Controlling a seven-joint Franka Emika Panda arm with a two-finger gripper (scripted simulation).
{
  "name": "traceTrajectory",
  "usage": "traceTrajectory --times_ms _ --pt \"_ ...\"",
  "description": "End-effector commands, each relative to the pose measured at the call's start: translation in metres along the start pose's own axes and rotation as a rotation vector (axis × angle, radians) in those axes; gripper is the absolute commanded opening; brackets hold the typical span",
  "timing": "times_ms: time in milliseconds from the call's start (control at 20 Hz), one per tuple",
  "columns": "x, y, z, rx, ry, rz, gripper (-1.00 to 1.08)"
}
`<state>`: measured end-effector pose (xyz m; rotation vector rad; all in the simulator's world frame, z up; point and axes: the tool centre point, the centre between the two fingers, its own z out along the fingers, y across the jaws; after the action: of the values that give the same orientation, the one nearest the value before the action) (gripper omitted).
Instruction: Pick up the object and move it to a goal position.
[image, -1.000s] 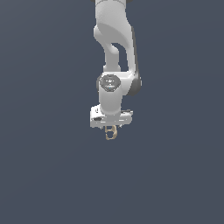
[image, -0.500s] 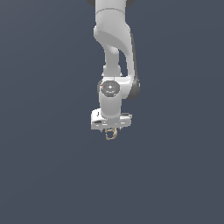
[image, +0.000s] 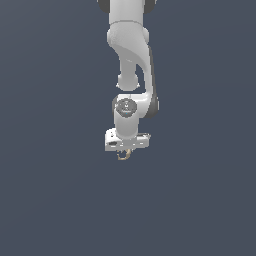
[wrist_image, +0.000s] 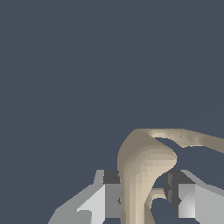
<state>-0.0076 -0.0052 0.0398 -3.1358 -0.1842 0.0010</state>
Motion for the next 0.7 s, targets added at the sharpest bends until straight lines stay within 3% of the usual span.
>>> traceTrajectory --times_ms 0,650 --pt "0.0002 0.0007 0.0004 0.0 0.0 0.001 -1.0" --pt "-0.0001 -0.0027 -0.0065 -0.001 0.002 0.001 -1.0"
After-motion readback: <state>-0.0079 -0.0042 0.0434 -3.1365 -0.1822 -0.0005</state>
